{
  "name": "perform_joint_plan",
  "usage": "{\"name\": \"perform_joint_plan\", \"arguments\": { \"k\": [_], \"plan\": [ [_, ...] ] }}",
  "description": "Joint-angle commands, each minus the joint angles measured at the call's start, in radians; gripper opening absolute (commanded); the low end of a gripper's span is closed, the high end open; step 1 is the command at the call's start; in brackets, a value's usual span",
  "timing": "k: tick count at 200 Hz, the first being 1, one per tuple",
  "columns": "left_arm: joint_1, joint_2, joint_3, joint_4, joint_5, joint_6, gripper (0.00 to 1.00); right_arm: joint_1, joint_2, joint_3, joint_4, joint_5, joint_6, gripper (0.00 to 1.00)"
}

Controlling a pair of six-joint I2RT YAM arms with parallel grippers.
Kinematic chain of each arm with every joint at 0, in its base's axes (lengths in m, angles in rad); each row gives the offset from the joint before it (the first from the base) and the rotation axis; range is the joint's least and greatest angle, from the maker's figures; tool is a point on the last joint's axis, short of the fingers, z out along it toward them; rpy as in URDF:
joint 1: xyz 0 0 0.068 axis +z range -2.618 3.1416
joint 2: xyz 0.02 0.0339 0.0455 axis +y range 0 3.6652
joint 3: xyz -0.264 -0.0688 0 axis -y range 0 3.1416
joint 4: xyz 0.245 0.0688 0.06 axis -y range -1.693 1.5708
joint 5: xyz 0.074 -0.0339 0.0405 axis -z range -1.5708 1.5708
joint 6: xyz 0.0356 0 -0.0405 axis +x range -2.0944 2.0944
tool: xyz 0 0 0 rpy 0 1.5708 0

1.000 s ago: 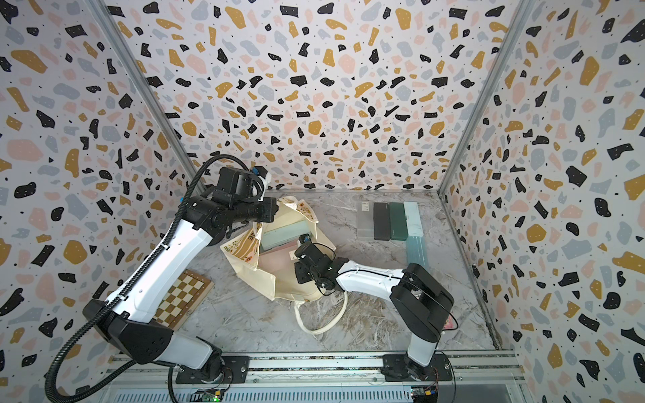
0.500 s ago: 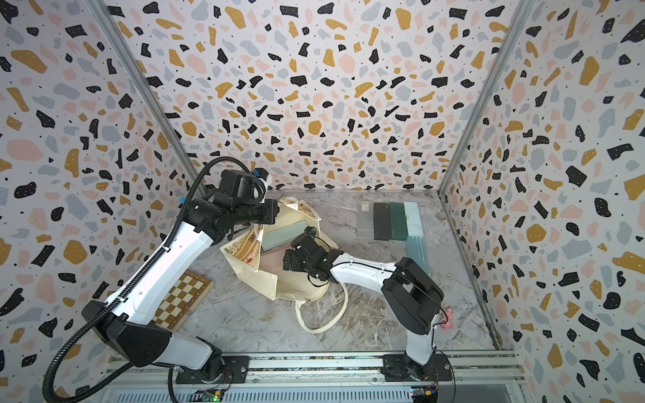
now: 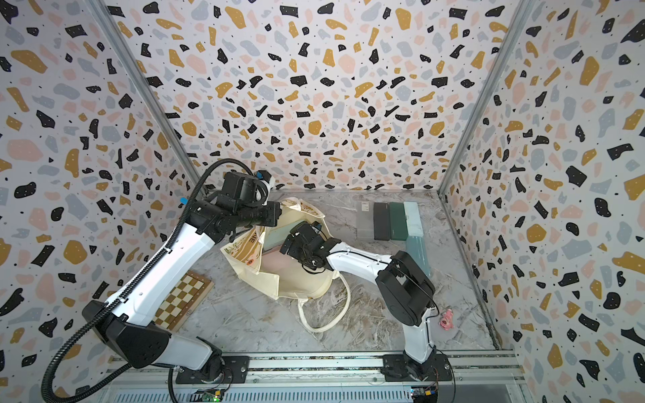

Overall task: Take out the pencil case from the canvas bag
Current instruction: Pick up the pencil case from the canvas bag.

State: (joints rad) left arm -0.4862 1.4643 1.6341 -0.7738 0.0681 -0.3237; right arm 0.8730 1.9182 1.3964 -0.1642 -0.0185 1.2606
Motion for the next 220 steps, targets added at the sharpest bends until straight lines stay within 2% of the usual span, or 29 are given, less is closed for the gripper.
{"name": "perform_joint_plan", "arguments": {
  "k": [1, 70, 113, 186, 220],
  "plan": [
    [-0.006, -0.043, -0.002, 0.073, 0.005, 0.018, 0.00, -0.015, 0.006, 0.023, -0.070, -0.013, 0.069, 0.99],
    [-0.011, -0.048, -0.003, 0.065, 0.038, 0.032, 0.00, -0.059, 0.005, -0.015, 0.024, -0.054, 0.159, 0.99],
    [-0.015, -0.071, -0.015, 0.069, 0.060, 0.058, 0.00, -0.083, 0.058, 0.052, -0.041, -0.063, 0.183, 0.99],
    [-0.015, -0.084, -0.029, 0.090, 0.261, 0.109, 0.00, -0.118, 0.124, 0.077, -0.017, -0.070, 0.184, 0.99],
    [-0.015, -0.083, -0.028, 0.087, 0.269, 0.119, 0.00, -0.133, 0.149, 0.091, -0.020, -0.087, 0.180, 1.00]
  ]
}}
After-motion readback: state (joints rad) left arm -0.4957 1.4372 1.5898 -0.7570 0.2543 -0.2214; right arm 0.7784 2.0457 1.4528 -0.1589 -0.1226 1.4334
